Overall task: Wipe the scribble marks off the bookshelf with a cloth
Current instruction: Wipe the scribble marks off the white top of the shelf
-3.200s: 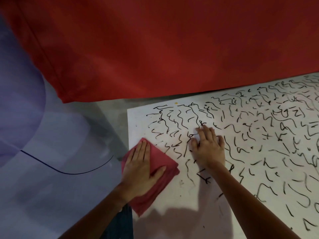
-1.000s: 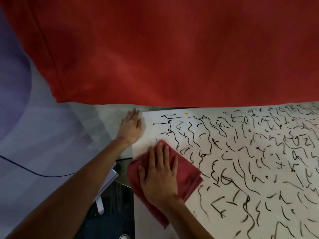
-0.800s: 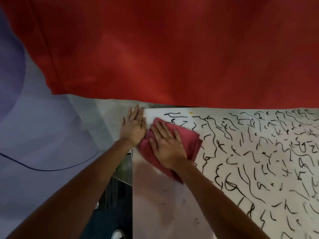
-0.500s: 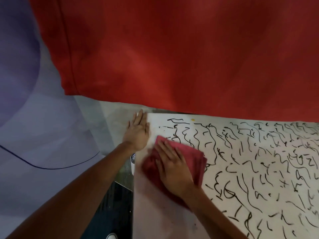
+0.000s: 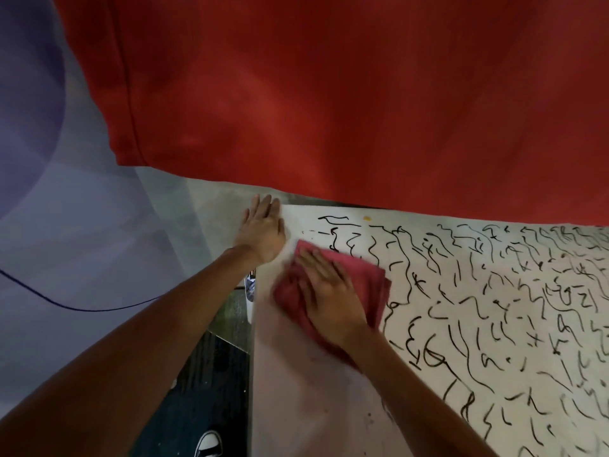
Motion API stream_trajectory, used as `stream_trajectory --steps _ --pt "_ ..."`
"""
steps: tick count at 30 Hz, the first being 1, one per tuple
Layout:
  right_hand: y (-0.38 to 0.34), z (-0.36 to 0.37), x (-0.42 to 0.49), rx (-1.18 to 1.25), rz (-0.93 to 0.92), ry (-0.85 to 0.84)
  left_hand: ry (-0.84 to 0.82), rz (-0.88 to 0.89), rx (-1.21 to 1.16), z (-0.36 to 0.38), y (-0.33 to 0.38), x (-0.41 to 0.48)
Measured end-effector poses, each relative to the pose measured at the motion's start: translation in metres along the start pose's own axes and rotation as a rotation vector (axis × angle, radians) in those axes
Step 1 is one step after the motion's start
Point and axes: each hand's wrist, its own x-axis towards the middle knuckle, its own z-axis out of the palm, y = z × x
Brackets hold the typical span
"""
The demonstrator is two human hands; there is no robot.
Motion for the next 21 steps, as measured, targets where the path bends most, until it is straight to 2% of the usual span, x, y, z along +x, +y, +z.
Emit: stream_trajectory --steps 2,5,10,13,15,18,21 --pt "-0.007 0.002 -0.034 -0.015 -0.058 0.062 0.029 0.009 0.018 0.004 0.003 0.001" --pt "-0.003 0.0 -0.03 -0.005 -0.092 0.091 0.035 0.011 -0.006 0.008 0.004 -0.001" --pt "0.013 -0.001 0.044 -0.013 0.07 -0.104 0.074 0.013 -0.022 0.01 0.002 -0.002" --pt "0.014 -0.002 0.059 -0.037 0.09 -0.169 0.055 0.026 -0.029 0.011 0.0 -0.005" --pt "0.01 -0.003 0.036 -0.024 0.066 -0.121 0.032 0.036 -0.004 0.009 0.0 -0.007" --pt "0.005 -0.005 -0.029 -0.035 -0.082 0.026 -0.005 0.111 0.077 0.006 -0.003 -0.009" --pt "0.008 -0.011 -0.064 -0.006 -0.152 0.045 0.035 0.24 0.138 0.008 -0.007 -0.008"
